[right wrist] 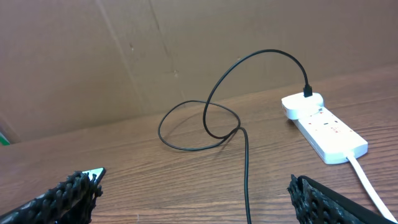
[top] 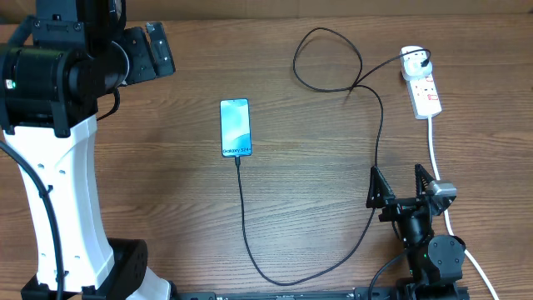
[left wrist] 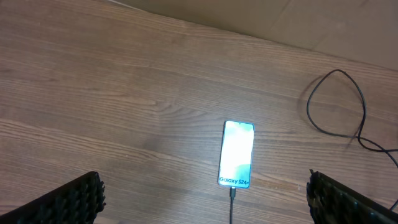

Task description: Plug charger to phone and switch on socket

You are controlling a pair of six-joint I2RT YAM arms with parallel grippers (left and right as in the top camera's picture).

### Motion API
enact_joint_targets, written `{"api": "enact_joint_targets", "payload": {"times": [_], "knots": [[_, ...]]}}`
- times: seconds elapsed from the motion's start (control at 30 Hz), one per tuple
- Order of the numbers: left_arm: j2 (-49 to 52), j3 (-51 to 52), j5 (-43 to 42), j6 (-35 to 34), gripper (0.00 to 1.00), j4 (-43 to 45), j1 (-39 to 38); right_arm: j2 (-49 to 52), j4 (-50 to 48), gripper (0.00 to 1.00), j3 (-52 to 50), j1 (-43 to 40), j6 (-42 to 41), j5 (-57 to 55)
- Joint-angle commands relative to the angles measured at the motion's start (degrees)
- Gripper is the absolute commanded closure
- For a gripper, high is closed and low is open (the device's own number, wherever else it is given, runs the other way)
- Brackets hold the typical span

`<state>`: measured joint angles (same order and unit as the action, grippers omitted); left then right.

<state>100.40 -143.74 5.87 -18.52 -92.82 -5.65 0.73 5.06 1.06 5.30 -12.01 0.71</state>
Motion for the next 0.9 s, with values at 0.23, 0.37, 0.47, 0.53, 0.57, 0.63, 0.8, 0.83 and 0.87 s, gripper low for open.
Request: {"api": "enact_joint_targets", "payload": {"times": [0.23,0.37,0.47,0.53,0.57,0.63,0.8,0.83,0.87], "knots": [[-2.89,2.10,4.17,-0.79,0.00,0.90,0.04,-0.57,-0.26,0.00,-0.61,0.26,-0.35,0.20],[-12.76,17.44,3.26,-0.74,0.00,12.50,0.04,-0.57,-0.26,0.00,-0.61,0.26,-0.35,0.20],[-22.36,33.03,1.31,2.10,0.00,25.97,0.04,-0.57,-0.26,0.00,-0.61,0.26,-0.35,0.20],[-28.79,43.12,-0.61,5.75,0.00,34.73,0.07,-0.57,-0.26,0.00,-0.61,0.26,-0.35,0.20],[-31.01,46.45,-1.14,7.02,0.00,37.53,0.07,-0.57,-0.26,0.00,-0.61,0.26,-0.35,0.22],[-36.94,55.12,-2.45,10.25,0.00,44.63,0.07,-0.57,-0.26,0.00,-0.61,0.26,-0.35,0.22],[-49.07,73.29,-9.75,19.06,0.00,58.53,2.64,-0.57,-0.26,0.00,-0.61,0.26,-0.35,0.22],[-51.58,76.98,-11.58,20.59,0.00,60.98,3.54,-0.57,-0.26,0.00,-0.61,0.26,-0.35,0.20],[-53.31,79.43,-12.50,21.40,0.00,62.53,4.15,-0.57,-0.26,0.00,-0.61,0.26,-0.35,0.20]]}}
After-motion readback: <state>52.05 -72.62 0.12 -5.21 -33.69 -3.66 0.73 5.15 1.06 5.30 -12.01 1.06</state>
